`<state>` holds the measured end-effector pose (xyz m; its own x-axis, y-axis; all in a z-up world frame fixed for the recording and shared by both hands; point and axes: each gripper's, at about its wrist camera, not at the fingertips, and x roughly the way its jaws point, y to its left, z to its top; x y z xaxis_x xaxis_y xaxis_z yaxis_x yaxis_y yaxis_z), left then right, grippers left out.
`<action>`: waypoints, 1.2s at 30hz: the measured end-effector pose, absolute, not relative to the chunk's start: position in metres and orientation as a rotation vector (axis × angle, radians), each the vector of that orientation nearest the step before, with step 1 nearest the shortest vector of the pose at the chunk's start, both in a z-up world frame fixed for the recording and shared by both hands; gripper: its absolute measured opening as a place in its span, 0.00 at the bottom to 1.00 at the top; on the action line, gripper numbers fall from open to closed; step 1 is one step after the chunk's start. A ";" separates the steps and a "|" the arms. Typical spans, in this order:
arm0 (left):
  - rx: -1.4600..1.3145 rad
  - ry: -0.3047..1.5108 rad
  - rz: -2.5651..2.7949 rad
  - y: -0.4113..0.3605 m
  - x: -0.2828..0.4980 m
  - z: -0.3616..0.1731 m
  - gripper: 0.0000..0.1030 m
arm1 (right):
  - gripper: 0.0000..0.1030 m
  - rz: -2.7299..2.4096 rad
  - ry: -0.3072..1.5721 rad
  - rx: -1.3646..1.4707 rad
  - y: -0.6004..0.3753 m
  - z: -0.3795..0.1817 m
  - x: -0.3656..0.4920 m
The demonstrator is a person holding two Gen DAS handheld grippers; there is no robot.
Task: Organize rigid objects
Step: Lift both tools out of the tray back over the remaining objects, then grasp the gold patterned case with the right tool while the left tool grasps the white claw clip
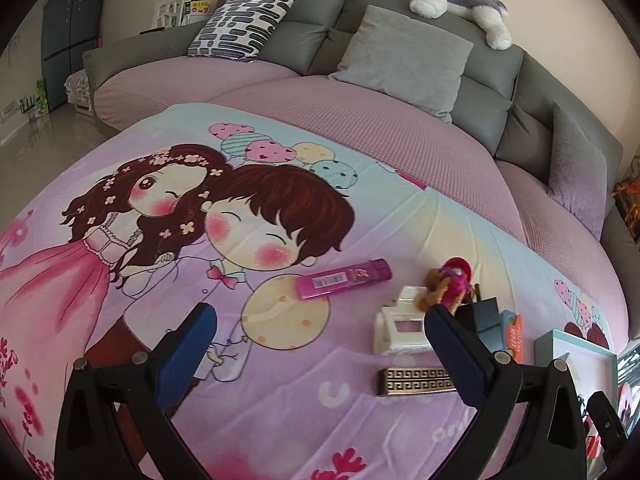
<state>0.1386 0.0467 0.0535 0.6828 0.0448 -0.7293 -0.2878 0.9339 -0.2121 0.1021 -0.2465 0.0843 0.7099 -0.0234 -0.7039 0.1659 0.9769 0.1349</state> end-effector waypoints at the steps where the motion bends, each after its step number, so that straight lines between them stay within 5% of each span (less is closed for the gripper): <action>1: -0.323 0.807 0.204 0.052 0.139 0.051 1.00 | 1.00 -0.081 0.778 0.184 -0.238 0.084 0.105; 18: -0.332 0.947 0.290 0.109 0.135 0.018 1.00 | 1.00 0.153 0.948 -0.009 -0.102 0.029 0.158; 36: -0.352 0.983 0.246 0.108 0.138 0.011 1.00 | 1.00 0.132 0.966 -0.076 -0.075 0.005 0.177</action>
<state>0.1384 0.1078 0.0115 0.5341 0.0444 -0.8443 -0.3589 0.9161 -0.1788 0.1766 -0.0754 0.0052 0.5613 0.0779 -0.8239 -0.1455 0.9893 -0.0056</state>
